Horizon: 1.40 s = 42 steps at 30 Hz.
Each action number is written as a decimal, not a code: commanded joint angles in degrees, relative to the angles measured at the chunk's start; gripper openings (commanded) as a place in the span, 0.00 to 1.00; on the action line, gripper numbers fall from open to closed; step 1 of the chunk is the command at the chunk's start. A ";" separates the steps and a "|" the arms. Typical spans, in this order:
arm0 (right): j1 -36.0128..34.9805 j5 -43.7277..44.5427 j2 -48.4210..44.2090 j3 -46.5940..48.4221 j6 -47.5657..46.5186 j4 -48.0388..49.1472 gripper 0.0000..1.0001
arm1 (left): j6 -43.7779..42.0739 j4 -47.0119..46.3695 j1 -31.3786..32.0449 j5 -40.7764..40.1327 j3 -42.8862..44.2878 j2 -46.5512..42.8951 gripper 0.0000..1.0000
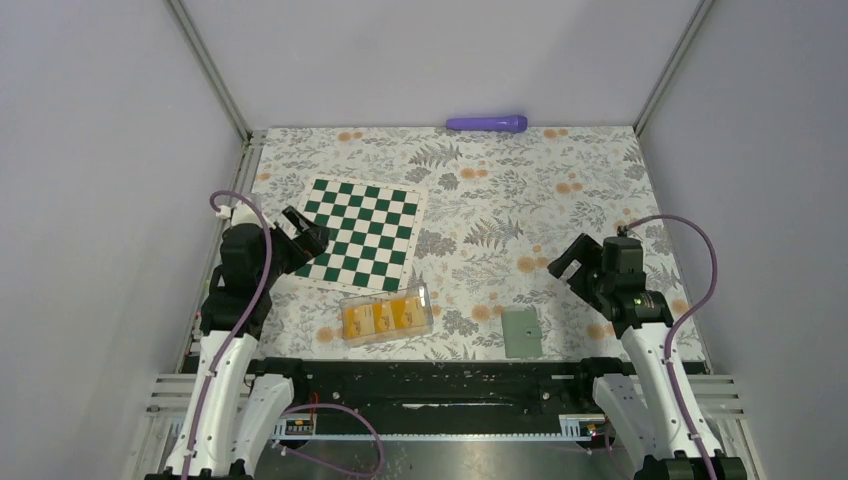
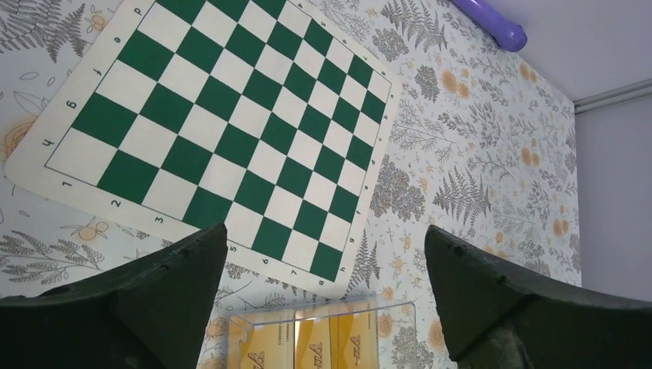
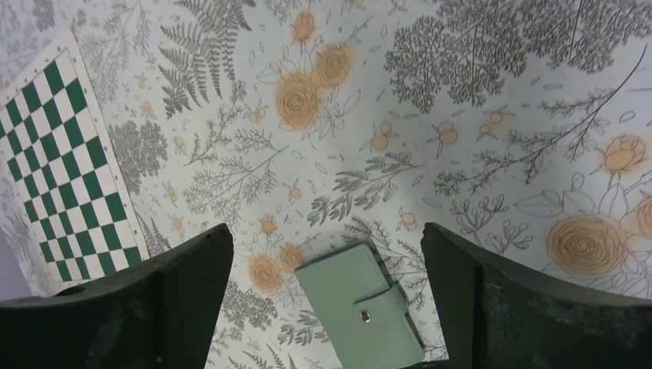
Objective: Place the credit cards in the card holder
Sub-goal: Move the card holder to the center of the board.
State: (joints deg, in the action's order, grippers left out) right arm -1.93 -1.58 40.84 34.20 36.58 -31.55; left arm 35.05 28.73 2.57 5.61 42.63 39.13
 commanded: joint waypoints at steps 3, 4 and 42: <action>0.06 -7.08 2.95 0.99 0.43 -8.00 0.98 | 0.23 2.99 -0.20 3.94 -0.99 -0.11 0.99; 0.01 -7.97 3.92 0.81 0.01 -9.22 0.98 | -0.11 2.30 -0.20 6.13 -1.70 0.11 0.99; -22.36 -18.84 34.07 3.96 8.82 -1.25 0.92 | 21.41 -21.98 54.02 4.64 8.43 41.82 0.91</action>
State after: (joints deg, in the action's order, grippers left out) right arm -21.91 -19.97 71.83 34.00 43.92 -36.05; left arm 55.51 9.32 56.40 11.66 50.11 81.23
